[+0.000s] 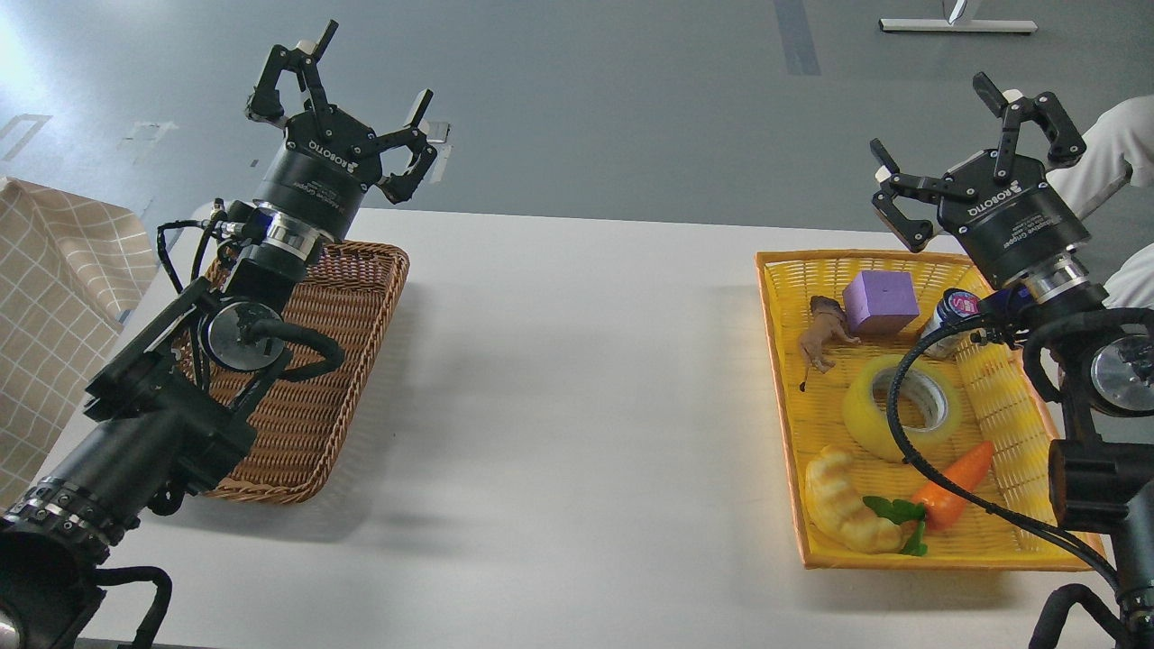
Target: Place and transfer tape with both arms
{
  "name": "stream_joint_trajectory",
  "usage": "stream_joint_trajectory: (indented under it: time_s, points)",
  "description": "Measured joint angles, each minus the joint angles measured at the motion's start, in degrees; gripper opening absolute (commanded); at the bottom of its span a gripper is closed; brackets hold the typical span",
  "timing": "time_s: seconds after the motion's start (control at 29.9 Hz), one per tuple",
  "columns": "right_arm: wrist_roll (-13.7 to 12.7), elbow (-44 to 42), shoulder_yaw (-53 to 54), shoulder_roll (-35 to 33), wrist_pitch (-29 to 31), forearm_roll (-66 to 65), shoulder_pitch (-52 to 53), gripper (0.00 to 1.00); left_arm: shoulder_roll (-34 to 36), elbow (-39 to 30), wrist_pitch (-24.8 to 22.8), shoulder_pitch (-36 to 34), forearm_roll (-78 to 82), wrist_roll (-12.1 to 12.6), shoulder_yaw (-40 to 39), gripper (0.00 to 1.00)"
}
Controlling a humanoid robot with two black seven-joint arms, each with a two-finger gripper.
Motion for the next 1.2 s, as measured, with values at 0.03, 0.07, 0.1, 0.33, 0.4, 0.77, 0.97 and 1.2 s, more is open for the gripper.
stream_joint_trajectory:
  time_s: [0.03, 0.07, 0.1, 0.33, 0.4, 0.77, 0.97, 1.2]
  points:
    - [0.00, -0.01, 0.00, 0.00, 0.00, 0.00, -0.01, 1.00, 0.00, 0.00, 0.00, 0.00, 0.00, 0.00, 0.00, 0.99]
    - [0.00, -0.02, 0.00, 0.00, 0.00, 0.00, -0.01, 1.00, 0.00, 0.00, 0.00, 0.00, 0.00, 0.00, 0.00, 0.99]
    - [0.00, -0.02, 0.00, 0.00, 0.00, 0.00, -0.01, 1.00, 0.00, 0.00, 0.00, 0.00, 0.00, 0.00, 0.00, 0.99]
    - [0.00, -0.03, 0.00, 0.00, 0.00, 0.00, -0.18, 1.00, 0.00, 0.00, 0.00, 0.00, 0.00, 0.00, 0.00, 0.99]
    - [0.00, -0.03, 0.00, 0.00, 0.00, 0.00, -0.19, 1.00, 0.00, 0.00, 0.00, 0.00, 0.00, 0.00, 0.00, 0.99]
    - [0.00, 0.74, -4.20, -4.44, 0.00, -2.47, -0.57, 1.00, 0.10, 0.00, 0.00, -0.02, -0.01, 0.00, -0.16, 0.99]
    - [-0.01, 0.90, -15.71, -14.91, 0.00, -8.31, 0.19, 1.00, 0.12, 0.03, 0.00, -0.02, -0.01, 0.00, -0.21, 0.99]
    - [0.00, 1.03, -30.47, -28.85, 0.00, -18.55, 4.35, 1.00, 0.32, 0.09, 0.00, -0.02, 0.00, 0.00, -0.27, 0.99]
